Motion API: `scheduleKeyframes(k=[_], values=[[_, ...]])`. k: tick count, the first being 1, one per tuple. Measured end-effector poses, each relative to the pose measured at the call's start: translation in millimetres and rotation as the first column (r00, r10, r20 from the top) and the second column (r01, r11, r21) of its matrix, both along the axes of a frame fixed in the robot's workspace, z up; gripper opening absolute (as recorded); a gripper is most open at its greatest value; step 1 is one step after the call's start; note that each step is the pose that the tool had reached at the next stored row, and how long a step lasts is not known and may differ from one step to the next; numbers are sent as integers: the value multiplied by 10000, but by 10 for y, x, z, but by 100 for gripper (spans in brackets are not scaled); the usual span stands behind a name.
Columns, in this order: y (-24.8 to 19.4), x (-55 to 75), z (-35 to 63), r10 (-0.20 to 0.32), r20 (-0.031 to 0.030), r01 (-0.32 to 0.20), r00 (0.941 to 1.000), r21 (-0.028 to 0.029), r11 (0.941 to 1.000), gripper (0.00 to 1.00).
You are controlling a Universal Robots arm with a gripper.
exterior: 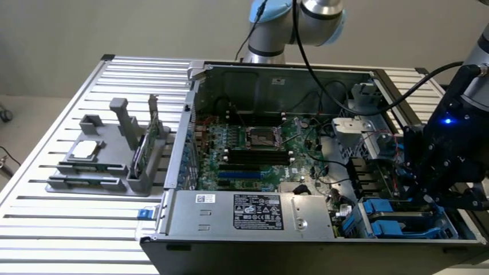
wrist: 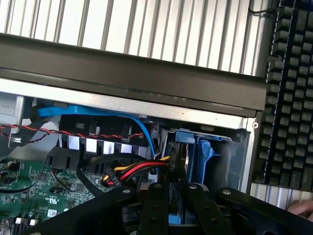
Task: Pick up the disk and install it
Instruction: 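Insert the first disk wire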
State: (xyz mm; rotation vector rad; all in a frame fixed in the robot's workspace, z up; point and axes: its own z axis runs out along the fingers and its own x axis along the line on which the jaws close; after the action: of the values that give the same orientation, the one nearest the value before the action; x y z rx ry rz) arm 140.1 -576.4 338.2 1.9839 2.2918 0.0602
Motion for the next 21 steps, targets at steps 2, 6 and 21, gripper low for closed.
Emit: scheduleKeyframes(k=[2, 6, 21], values=[[0, 0, -3, 0, 1, 0, 10000, 0, 10000, 18], [0, 0, -9, -3, 1, 3, 10000, -20, 10000, 18], [0, 5, -14, -87, 1, 87, 10000, -45, 10000, 18]])
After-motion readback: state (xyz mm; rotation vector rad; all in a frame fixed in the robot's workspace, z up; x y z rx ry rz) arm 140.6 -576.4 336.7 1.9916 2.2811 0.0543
